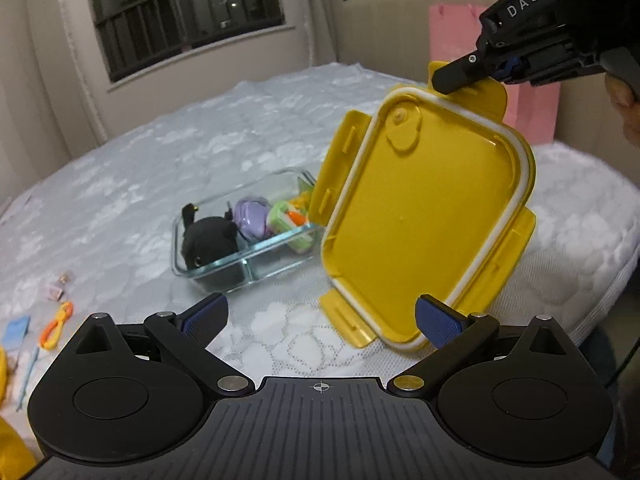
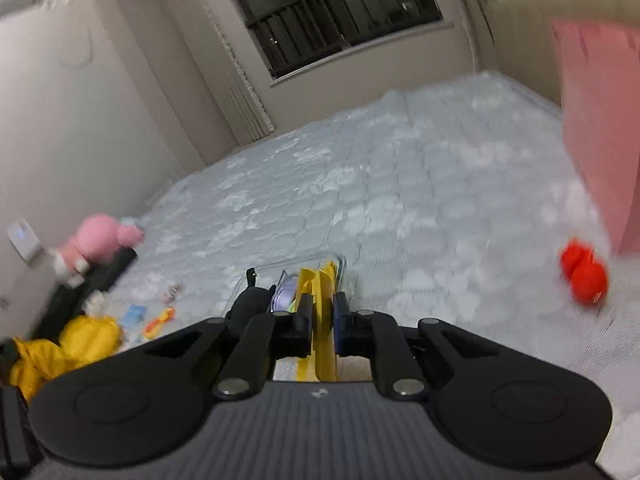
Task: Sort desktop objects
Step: 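Lift the yellow lid up off the bed with the right gripper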
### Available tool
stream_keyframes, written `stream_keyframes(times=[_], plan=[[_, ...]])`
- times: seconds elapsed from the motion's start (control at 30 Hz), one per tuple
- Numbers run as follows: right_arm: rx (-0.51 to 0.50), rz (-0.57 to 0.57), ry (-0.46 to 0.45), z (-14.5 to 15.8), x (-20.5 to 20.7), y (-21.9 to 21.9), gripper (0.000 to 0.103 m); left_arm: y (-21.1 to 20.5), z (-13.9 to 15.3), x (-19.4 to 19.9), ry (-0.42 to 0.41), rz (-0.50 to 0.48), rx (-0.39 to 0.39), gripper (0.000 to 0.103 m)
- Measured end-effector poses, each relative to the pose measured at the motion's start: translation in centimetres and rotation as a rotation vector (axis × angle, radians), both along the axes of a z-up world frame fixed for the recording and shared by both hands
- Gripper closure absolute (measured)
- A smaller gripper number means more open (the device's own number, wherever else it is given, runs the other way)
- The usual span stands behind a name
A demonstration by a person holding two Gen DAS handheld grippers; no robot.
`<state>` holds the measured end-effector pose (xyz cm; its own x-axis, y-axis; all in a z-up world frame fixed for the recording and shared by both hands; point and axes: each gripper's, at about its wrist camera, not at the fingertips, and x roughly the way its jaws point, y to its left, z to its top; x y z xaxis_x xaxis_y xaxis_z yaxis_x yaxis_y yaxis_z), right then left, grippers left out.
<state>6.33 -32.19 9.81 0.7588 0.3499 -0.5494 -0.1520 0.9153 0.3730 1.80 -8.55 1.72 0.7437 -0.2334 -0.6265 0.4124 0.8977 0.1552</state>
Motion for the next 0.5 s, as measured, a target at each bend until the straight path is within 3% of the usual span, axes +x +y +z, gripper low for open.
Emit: stream_keyframes(times=[0.2, 0.5], plan=[[-0.225, 0.047, -0.02, 2.3, -0.1, 7.8, 0.092, 3.2, 0.6, -0.6, 0.008, 0.051, -0.06, 0.0], [-0.409, 0.25, -0.045, 3.6, -1.2, 19.3, 0.09, 7.4, 2.4, -1.4, 0.022, 0.126, -0.191, 0.0]])
